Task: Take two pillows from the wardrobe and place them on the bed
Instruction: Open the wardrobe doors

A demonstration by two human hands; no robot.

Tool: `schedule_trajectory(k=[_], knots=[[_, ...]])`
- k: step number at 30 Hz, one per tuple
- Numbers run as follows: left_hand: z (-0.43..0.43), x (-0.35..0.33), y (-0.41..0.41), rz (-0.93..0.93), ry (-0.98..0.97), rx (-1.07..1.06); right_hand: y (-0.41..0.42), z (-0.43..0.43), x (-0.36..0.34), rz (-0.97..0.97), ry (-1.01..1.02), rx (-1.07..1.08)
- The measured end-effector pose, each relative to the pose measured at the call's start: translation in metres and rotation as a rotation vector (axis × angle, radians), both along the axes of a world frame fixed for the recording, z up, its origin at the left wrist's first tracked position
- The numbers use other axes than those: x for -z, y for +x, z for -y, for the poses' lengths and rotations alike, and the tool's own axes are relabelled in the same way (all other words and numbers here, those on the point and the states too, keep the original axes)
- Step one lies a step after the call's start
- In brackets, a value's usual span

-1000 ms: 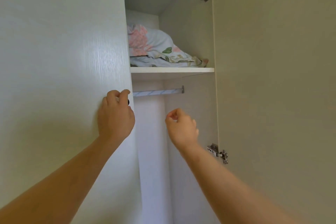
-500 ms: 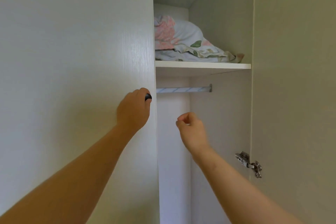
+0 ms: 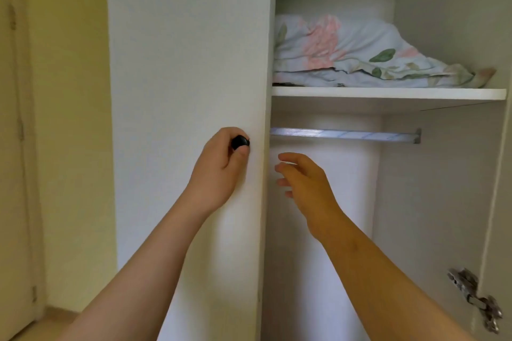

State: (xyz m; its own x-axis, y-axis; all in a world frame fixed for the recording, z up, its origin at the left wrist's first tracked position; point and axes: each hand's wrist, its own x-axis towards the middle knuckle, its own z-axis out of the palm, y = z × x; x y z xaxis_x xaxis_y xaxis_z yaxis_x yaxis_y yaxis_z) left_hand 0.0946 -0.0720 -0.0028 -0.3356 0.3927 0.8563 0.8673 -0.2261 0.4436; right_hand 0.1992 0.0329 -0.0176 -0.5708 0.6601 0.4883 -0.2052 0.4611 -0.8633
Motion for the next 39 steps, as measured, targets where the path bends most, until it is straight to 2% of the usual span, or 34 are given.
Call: schedule_trajectory(k=[6, 9, 15, 19, 23, 32, 39], knots=[[0.061, 0.004, 0.005, 0.178, 0.029, 0.195, -0.002, 0.049, -0.012, -0.126, -0.049, -0.432], [0.083, 0.004, 0.004, 0.209, 0.063, 0.213, -0.008, 0.068, -0.020, -0.191, -0.060, -0.558], [0.131, 0.010, -0.010, 0.238, 0.152, 0.279, -0.026, 0.105, -0.023, -0.205, -0.019, -0.795], [0.163, 0.014, -0.016, 0.268, 0.208, 0.226, -0.049, 0.136, -0.019, -0.213, 0.058, -0.885], [0.198, 0.018, -0.022, 0.292, 0.207, 0.130, -0.072, 0.170, -0.017, -0.220, 0.041, -0.979], [0.268, 0.019, -0.049, 0.517, 0.345, -0.016, -0.124, 0.245, -0.020, -0.223, 0.151, -1.062], [0.305, 0.018, -0.081, 0.625, 0.414, -0.090, -0.170, 0.293, -0.019, -0.212, 0.230, -1.054]])
